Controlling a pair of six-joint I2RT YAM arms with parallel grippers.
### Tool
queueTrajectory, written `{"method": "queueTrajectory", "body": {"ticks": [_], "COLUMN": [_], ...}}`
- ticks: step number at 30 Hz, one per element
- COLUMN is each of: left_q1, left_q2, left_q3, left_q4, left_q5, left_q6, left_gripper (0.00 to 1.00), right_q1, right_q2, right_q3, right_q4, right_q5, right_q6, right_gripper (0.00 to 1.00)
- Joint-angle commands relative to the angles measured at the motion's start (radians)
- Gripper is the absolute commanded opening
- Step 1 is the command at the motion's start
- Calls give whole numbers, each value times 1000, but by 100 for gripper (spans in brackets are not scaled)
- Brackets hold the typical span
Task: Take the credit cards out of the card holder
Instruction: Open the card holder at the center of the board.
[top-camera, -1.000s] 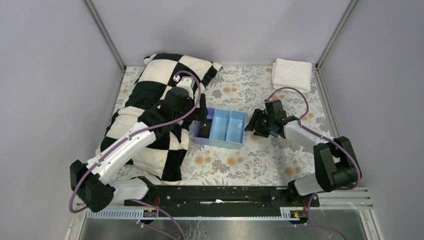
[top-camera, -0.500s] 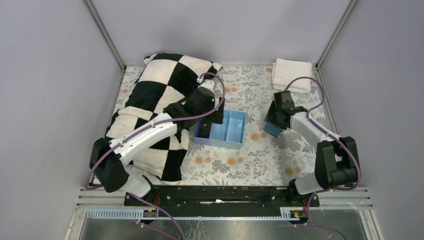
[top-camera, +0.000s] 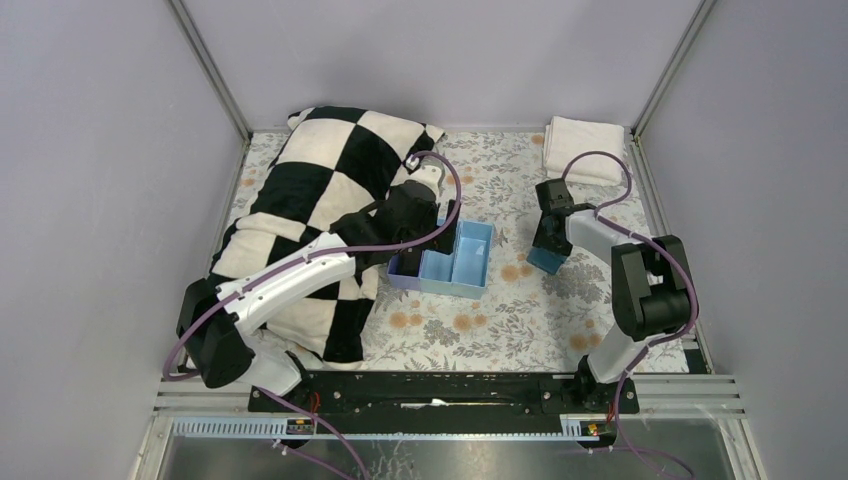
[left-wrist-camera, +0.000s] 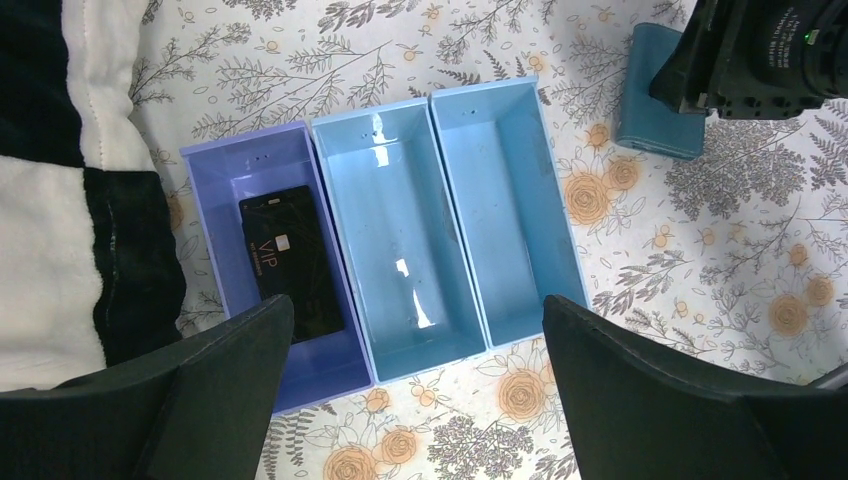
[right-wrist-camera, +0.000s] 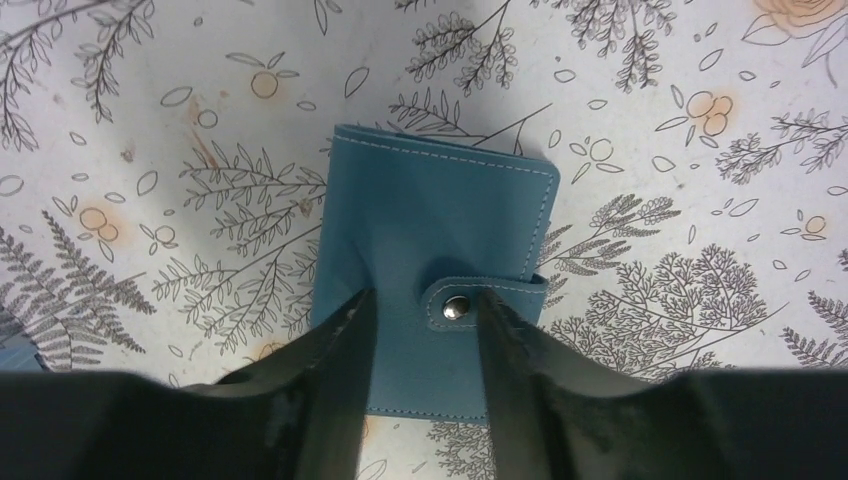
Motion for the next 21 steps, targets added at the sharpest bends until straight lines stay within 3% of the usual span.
{"method": "queueTrajectory", "body": {"ticks": [1,7,10,16,21], "left_q1": [2,2,2,2,-3], "left_q2": [-31,-35,-26,23,82], "left_q3": [41,34,33,63,119], "left_q4": [27,27,26,0,8], "left_q5": [13,7,3,44,233], "left_q6": [-5,-6,-9,-21,-2], "left_gripper": [99,99,99,99,99], "right_q1": [2,2,1,2,2], "right_q2": [39,-1,-44,-181,-343], "right_q3": [-11,-64,-66,-66,-93], "right_q4": [16,35,21,-21,-70], "right_q5": [36,38,34,-108,-242], "right_q6": [-7,-4,-22,-19,3], "right_gripper": [41,17,0,0,0]}}
